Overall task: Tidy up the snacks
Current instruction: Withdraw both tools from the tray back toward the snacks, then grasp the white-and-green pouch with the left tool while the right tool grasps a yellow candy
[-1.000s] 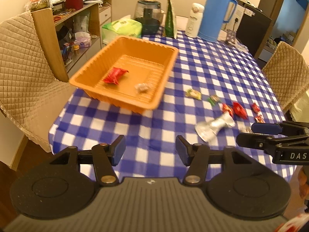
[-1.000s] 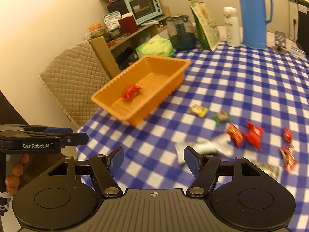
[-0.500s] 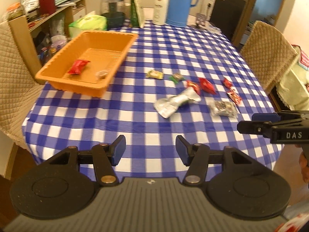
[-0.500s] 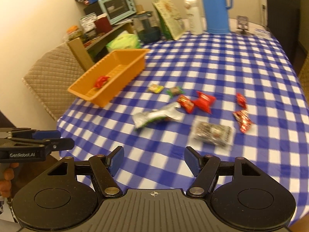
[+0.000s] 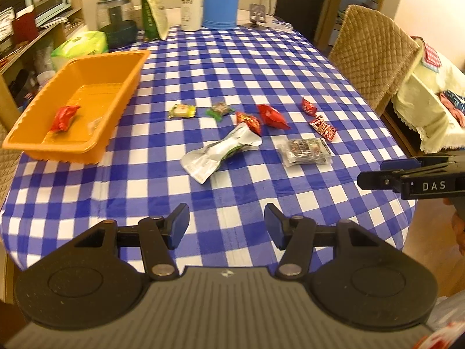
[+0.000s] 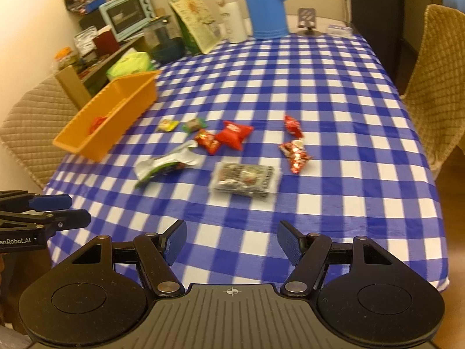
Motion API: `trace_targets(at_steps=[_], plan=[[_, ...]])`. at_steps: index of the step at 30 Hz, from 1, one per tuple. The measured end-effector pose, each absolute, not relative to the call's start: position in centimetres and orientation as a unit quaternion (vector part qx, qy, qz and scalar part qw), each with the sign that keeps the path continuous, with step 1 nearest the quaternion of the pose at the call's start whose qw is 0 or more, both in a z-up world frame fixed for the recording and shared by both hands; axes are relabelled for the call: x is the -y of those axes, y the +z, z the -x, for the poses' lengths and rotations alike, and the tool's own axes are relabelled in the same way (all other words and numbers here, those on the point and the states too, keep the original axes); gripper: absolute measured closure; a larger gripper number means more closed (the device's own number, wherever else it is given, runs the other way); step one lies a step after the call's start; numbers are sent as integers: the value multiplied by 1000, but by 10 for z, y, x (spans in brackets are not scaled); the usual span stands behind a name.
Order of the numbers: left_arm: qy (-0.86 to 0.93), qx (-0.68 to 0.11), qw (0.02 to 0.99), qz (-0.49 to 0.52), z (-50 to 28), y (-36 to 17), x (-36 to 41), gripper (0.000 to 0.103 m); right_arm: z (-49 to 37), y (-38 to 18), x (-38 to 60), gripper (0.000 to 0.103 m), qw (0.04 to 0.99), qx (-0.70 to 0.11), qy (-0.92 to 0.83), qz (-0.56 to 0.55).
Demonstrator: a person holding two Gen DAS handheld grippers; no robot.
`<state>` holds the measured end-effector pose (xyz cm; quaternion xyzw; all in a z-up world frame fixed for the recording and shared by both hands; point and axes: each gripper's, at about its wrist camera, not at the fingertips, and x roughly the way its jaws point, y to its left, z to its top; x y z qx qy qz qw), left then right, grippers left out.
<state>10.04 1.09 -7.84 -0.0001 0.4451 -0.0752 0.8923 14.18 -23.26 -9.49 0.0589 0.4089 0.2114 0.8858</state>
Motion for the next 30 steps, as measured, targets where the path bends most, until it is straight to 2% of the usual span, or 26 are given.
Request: trace_targets(at_steps=[17,26,30], plan=[[-145,-438,882,-96,-188,-118,1,49,-172,-111,261,34,889,-430,116,-104],[-183,-459,857,-147,-232,-146,8,50,-181,-117,270,34,884,-441,73,-133],[-194,-468,848,-154,-243,-153,8,54,-183,-119,273,34,881,-446,58,-146]])
